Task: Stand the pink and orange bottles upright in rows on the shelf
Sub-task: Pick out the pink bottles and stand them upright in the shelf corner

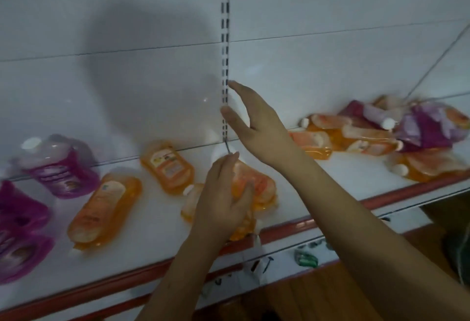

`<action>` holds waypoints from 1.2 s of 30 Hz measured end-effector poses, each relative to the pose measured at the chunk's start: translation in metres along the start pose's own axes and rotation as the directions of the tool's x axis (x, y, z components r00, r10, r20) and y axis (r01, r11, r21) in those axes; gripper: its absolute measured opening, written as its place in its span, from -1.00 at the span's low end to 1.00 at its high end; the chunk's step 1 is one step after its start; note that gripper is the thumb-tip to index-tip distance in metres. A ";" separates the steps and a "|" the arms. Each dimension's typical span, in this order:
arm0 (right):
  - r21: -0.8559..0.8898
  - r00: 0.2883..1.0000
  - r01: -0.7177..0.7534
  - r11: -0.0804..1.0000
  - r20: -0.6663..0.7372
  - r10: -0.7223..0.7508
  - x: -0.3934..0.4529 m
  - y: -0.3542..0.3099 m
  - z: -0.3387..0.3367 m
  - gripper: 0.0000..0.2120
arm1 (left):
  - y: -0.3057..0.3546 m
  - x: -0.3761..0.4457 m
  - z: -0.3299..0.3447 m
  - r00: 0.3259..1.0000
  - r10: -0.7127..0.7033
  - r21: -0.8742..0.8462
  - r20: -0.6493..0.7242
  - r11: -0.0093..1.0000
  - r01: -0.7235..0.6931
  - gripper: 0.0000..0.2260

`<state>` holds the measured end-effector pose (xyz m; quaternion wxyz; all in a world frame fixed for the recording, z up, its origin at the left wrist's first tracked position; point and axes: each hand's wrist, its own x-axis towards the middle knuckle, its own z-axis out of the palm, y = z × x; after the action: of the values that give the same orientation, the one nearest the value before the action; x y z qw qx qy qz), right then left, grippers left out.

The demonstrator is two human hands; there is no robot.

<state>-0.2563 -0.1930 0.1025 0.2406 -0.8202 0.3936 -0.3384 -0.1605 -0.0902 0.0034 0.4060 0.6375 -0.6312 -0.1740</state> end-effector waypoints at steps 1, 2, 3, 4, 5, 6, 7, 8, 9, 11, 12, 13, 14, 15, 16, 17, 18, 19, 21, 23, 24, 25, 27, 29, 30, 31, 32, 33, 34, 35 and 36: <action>-0.008 1.000 -0.017 1.000 -0.021 0.017 -0.008 0.013 -0.017 -0.42 | 0.012 0.002 0.015 1.000 0.007 0.004 0.023 1.000 -0.007 -0.47; -0.017 0.999 -0.034 0.999 -0.042 0.033 -0.016 0.027 -0.035 -0.42 | 0.025 0.004 0.031 0.999 0.018 0.005 0.047 1.000 -0.018 -0.47; -0.024 0.997 -0.045 0.999 -0.063 0.043 -0.024 0.041 -0.053 -0.42 | 0.038 0.006 0.047 0.997 0.034 0.006 0.069 0.999 -0.034 -0.46; -0.028 0.995 -0.053 0.998 -0.084 0.050 -0.032 0.056 -0.072 -0.42 | 0.051 0.009 0.064 0.995 0.052 0.011 0.090 0.999 -0.053 -0.47; -0.032 0.993 -0.060 0.998 -0.104 0.057 -0.041 0.071 -0.091 -0.42 | 0.066 0.012 0.082 0.992 0.066 0.016 0.109 0.998 -0.068 -0.48; -0.037 0.990 -0.070 0.997 -0.122 0.065 -0.049 0.086 -0.110 -0.42 | 0.079 0.016 0.100 0.990 0.070 0.016 0.122 0.997 -0.073 -0.49; -0.041 0.988 -0.084 0.996 -0.133 0.078 -0.057 0.101 -0.130 -0.43 | 0.093 0.019 0.118 0.989 0.066 0.011 0.131 0.998 -0.068 -0.50; -0.042 0.986 -0.102 0.994 -0.136 0.096 -0.065 0.117 -0.149 -0.43 | 0.107 0.022 0.136 0.990 0.057 0.006 0.129 0.998 -0.058 -0.52; -0.041 0.985 -0.120 0.992 -0.132 0.113 -0.071 0.133 -0.168 -0.43 | 0.119 0.025 0.154 0.991 0.053 0.003 0.123 0.999 -0.054 -0.52; -0.060 0.982 -0.140 0.988 -0.135 0.131 -0.081 0.164 -0.203 -0.42 | 0.138 0.031 0.189 0.992 0.040 0.016 0.118 0.999 -0.043 -0.53; -0.075 0.980 -0.142 0.987 -0.149 0.130 -0.084 0.179 -0.219 -0.42 | 0.145 0.035 0.204 0.992 0.024 0.029 0.126 0.999 -0.028 -0.52; -0.086 0.977 -0.146 0.986 -0.167 0.130 -0.087 0.194 -0.233 -0.42 | 0.151 0.038 0.218 0.990 0.007 0.043 0.138 0.999 -0.013 -0.52; -0.095 0.975 -0.150 0.984 -0.182 0.131 -0.089 0.208 -0.245 -0.43 | 0.156 0.042 0.230 0.989 -0.008 0.058 0.149 0.998 0.000 -0.52; -0.110 0.974 -0.151 0.982 -0.189 0.129 -0.090 0.221 -0.254 -0.43 | 0.160 0.045 0.239 0.988 -0.017 0.076 0.156 0.997 0.005 -0.53; -0.132 0.974 -0.151 0.980 -0.190 0.125 -0.091 0.234 -0.261 -0.43 | 0.162 0.048 0.248 0.987 -0.021 0.095 0.161 0.995 0.006 -0.54; -0.155 0.974 -0.154 0.976 -0.190 0.124 -0.091 0.247 -0.266 -0.43 | 0.165 0.050 0.255 0.986 -0.024 0.110 0.165 0.994 0.006 -0.55; -0.175 0.974 -0.161 0.971 -0.190 0.127 -0.090 0.259 -0.269 -0.43 | 0.166 0.052 0.261 0.985 -0.031 0.122 0.168 0.992 0.011 -0.56; -0.193 0.973 -0.173 0.966 -0.187 0.137 -0.088 0.271 -0.269 -0.42 | 0.167 0.055 0.267 0.985 -0.041 0.133 0.169 0.991 0.018 -0.57; -0.215 0.969 -0.212 0.953 -0.175 0.176 -0.083 0.289 -0.265 -0.40 | 0.167 0.061 0.276 0.983 -0.058 0.149 0.173 0.988 0.032 -0.58; -0.218 0.964 -0.253 0.943 -0.143 0.225 -0.073 0.304 -0.254 -0.37 | 0.165 0.068 0.283 0.983 -0.057 0.158 0.177 0.987 0.029 -0.60; -0.220 0.960 -0.274 0.936 -0.124 0.252 -0.066 0.310 -0.247 -0.35 | 0.162 0.073 0.285 0.983 -0.049 0.161 0.176 0.987 0.020 -0.61; -0.225 0.952 -0.305 0.926 -0.107 0.288 -0.058 0.316 -0.239 -0.32 | 0.159 0.078 0.286 0.984 -0.034 0.162 0.174 0.987 0.006 -0.63; -0.265 0.925 -0.379 0.886 -0.086 0.370 -0.041 0.326 -0.224 -0.29 | 0.153 0.090 0.286 0.988 0.011 0.163 0.154 0.986 -0.036 -0.66; -0.341 0.903 -0.422 0.840 -0.074 0.423 -0.027 0.334 -0.213 -0.29 | 0.148 0.103 0.283 0.992 0.050 0.152 0.118 0.986 -0.068 -0.70; -0.370 0.897 -0.431 0.823 -0.081 0.434 -0.022 0.336 -0.209 -0.30 | 0.146 0.111 0.281 0.993 0.067 0.144 0.096 0.986 -0.081 -0.72; -0.389 0.897 -0.433 0.813 -0.093 0.433 -0.017 0.337 -0.207 -0.33 | 0.144 0.118 0.279 0.994 0.083 0.140 0.074 0.986 -0.093 -0.74; -0.397 0.901 -0.426 0.813 -0.104 0.422 -0.014 0.337 -0.207 -0.37 | 0.143 0.126 0.276 0.994 0.093 0.134 0.054 0.986 -0.100 -0.76; -0.387 0.906 -0.419 0.821 -0.114 0.408 -0.011 0.338 -0.209 -0.41 | 0.142 0.133 0.273 0.994 0.096 0.120 0.043 0.988 -0.100 -0.77; -0.357 0.909 -0.415 0.837 -0.126 0.396 -0.010 0.339 -0.215 -0.44 | 0.143 0.140 0.270 0.995 0.094 0.097 0.036 0.991 -0.097 -0.78; -0.310 0.910 -0.415 0.855 -0.136 0.393 -0.008 0.340 -0.223 -0.46 | 0.144 0.148 0.267 0.996 0.087 0.072 0.031 0.993 -0.089 -0.79; -0.261 0.908 -0.419 0.870 -0.144 0.394 -0.007 0.342 -0.233 -0.47 | 0.145 0.155 0.265 0.997 0.077 0.053 0.026 0.996 -0.079 -0.79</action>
<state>-0.5977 -0.4132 0.0265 0.1681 -0.7297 0.6119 -0.2547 -0.4293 -0.2977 -0.0057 0.3875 0.6209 -0.6649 -0.1486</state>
